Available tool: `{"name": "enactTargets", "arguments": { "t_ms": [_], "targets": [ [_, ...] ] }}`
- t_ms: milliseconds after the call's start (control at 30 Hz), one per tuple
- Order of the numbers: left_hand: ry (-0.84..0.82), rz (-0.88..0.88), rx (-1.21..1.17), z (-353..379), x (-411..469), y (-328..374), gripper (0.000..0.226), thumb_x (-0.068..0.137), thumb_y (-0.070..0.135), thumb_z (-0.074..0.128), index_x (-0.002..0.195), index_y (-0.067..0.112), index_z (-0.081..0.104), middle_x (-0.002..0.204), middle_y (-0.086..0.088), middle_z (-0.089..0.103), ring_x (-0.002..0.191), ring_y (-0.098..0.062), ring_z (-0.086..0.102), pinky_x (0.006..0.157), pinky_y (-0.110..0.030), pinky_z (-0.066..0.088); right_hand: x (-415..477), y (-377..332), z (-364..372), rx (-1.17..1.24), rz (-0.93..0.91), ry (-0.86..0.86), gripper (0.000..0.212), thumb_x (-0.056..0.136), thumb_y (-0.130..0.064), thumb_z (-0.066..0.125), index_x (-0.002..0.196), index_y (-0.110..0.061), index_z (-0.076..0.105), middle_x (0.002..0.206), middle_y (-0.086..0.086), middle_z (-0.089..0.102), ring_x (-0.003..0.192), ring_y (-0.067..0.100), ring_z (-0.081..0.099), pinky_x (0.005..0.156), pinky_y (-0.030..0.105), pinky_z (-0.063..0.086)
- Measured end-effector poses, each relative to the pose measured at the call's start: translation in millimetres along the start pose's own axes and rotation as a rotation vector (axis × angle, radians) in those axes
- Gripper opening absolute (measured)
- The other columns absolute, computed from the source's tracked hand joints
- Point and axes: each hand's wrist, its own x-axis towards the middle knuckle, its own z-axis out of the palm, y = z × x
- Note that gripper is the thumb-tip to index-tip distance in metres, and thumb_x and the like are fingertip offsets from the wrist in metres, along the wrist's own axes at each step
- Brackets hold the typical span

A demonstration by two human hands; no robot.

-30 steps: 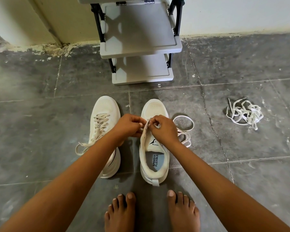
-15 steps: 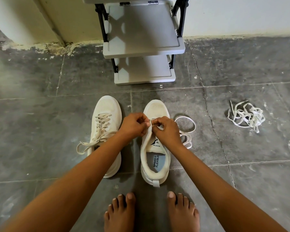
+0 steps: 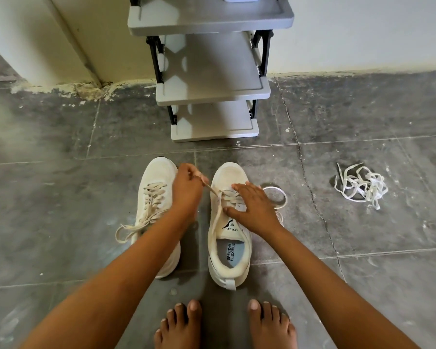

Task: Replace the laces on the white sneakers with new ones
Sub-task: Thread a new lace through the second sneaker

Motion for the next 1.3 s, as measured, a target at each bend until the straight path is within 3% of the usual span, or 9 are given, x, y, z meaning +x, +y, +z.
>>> {"name": "enactTargets", "arguments": {
  "t_ms": [167, 300, 500, 700, 867, 933, 1067, 1133, 1300],
  "targets": [
    [0.001, -0.06, -0.769, -63.6, 26.7, 73.2, 0.022, 0.063, -0.003, 0.035, 0.064, 0.018, 0.034, 0.051, 0.005, 0.036, 0.036, -0.006, 0.028, 0.036, -0.016, 0.029, 0.6, -1.5, 0.2, -0.009, 0.017, -0.016, 0.064, 0.085, -0.047, 0.059, 0.141, -0.024, 0.037, 0.149, -0.001, 0.036, 0.141, 0.017, 0.024, 0.116, 0.032, 0.011],
    [0.194, 0.108, -0.175, -82.1, 37.7, 67.2, 0.027, 0.09, 0.001, 0.038, 0.075, 0.023, 0.044, 0.059, 0.005, 0.043, 0.047, -0.007, 0.033, 0.036, -0.015, 0.027, 1.5, -2.9, -6.8, 0.065, 0.035, -0.081, 0.071, 0.084, -0.048, 0.062, 0.143, -0.023, 0.033, 0.151, -0.001, 0.032, 0.141, 0.019, 0.024, 0.116, 0.037, 0.016],
    [-0.469, 0.191, 1.049, -13.6, 1.4, -18.2, 0.027, 0.095, 0.038, 0.05, 0.1, 0.013, 0.059, 0.09, -0.006, 0.061, 0.088, -0.025, 0.058, 0.075, -0.031, 0.044, -7.2, 3.4, -16.6, 0.144, 0.009, -0.072, 0.079, 0.08, -0.049, 0.068, 0.144, -0.019, 0.033, 0.151, 0.0, 0.032, 0.141, 0.017, 0.023, 0.116, 0.036, 0.021],
    [-0.288, 0.067, 0.098, -37.0, -3.1, 22.6, 0.025, 0.098, 0.025, 0.044, 0.08, 0.022, 0.06, 0.069, 0.003, 0.055, 0.059, -0.012, 0.051, 0.056, -0.016, 0.038, -3.8, 6.1, -9.5, 0.048, 0.017, -0.109, 0.082, 0.078, -0.058, 0.063, 0.144, -0.02, 0.032, 0.151, -0.002, 0.032, 0.14, 0.017, 0.025, 0.116, 0.037, 0.022],
    [-0.493, -0.404, 0.71, -87.6, -125.5, -127.5, 0.043, 0.086, 0.034, 0.034, 0.122, 0.022, 0.054, 0.116, -0.017, 0.06, 0.097, -0.036, 0.063, 0.083, -0.046, 0.051, -5.3, 5.9, -8.9, 0.074, 0.029, -0.121, 0.083, 0.08, -0.058, 0.061, 0.147, -0.022, 0.026, 0.154, -0.003, 0.025, 0.143, 0.015, 0.019, 0.116, 0.037, 0.02],
    [-0.445, -0.178, 0.857, -82.0, -130.3, -146.7, 0.043, 0.084, 0.039, 0.033, 0.115, 0.03, 0.061, 0.117, -0.013, 0.059, 0.099, -0.034, 0.063, 0.084, -0.046, 0.05, -7.2, 6.4, -10.7, 0.119, 0.039, -0.126, 0.085, 0.079, -0.058, 0.061, 0.147, -0.023, 0.025, 0.155, -0.004, 0.023, 0.143, 0.015, 0.02, 0.116, 0.038, 0.022],
    [-0.6, -0.356, 0.86, -76.5, -148.4, -146.5, 0.054, 0.075, 0.043, 0.027, 0.106, 0.027, 0.069, 0.107, -0.014, 0.065, 0.089, -0.037, 0.067, 0.075, -0.05, 0.055, -11.1, 7.6, -9.3, 0.156, 0.044, -0.139, 0.093, 0.076, -0.062, 0.061, 0.149, -0.025, 0.018, 0.157, -0.008, 0.016, 0.144, 0.012, 0.017, 0.115, 0.036, 0.02],
    [-0.517, -0.277, 0.79, -66.7, -89.3, -99.3, 0.068, 0.075, 0.051, 0.007, 0.126, 0.033, 0.048, 0.127, -0.01, 0.054, 0.114, -0.034, 0.056, 0.094, -0.047, 0.047, -11.7, 8.0, -6.3, 0.139, 0.033, -0.133, 0.094, 0.077, -0.063, 0.06, 0.15, -0.025, 0.015, 0.158, -0.009, 0.012, 0.144, 0.011, 0.014, 0.115, 0.034, 0.017],
    [-0.394, 0.147, 0.823, -11.0, 5.2, -2.6, 0.035, 0.087, 0.048, 0.057, 0.099, 0.016, 0.063, 0.098, -0.003, 0.066, 0.092, -0.021, 0.061, 0.081, -0.033, 0.05, -12.9, 8.4, 1.1, 0.131, 0.019, -0.099, 0.096, 0.078, -0.062, 0.059, 0.151, -0.023, 0.011, 0.159, -0.009, 0.007, 0.145, 0.011, 0.013, 0.113, 0.033, 0.019]
  ]
}}
